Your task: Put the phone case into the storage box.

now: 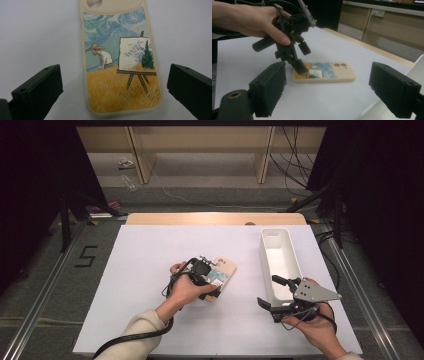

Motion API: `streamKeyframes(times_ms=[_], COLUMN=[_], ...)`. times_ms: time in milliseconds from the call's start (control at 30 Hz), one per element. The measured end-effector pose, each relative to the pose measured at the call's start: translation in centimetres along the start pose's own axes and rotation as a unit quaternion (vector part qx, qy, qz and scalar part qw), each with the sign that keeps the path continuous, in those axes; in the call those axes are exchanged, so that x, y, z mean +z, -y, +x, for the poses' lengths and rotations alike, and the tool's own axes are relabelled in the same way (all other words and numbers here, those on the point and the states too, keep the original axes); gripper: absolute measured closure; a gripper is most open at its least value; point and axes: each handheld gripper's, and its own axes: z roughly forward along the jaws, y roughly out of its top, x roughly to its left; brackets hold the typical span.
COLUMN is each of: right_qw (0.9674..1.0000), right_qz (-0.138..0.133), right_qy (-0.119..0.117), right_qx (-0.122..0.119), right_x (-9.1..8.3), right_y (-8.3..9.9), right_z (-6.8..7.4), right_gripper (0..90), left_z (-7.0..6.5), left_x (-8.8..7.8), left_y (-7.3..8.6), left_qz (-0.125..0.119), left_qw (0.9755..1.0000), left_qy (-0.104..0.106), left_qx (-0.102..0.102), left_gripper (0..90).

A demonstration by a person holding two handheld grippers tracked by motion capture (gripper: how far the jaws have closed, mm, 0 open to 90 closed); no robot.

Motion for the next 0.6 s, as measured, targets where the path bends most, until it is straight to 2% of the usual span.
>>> streamKeyframes(times_ms=[300, 600], right_qw=[1.0, 1.0], right_qz=[0.0, 0.0], right_qy=[0.0, 0.0], right_qx=[0.0, 0.0], right_x=[0.0, 0.0], right_y=[0.0, 0.0], right_z=[0.0, 0.0], right_gripper=[15.1, 15.1], left_z=[-0.7, -0.6], left_x=[1.1, 1.6], left_y=[-0.7, -0.8], left_qz=[0.024, 0.041], left_qw=[0.9997, 0.9989], left_qy=[0.003, 0.004], left_qx=[-0.009, -0.024], left_gripper=[0.0, 0.5])
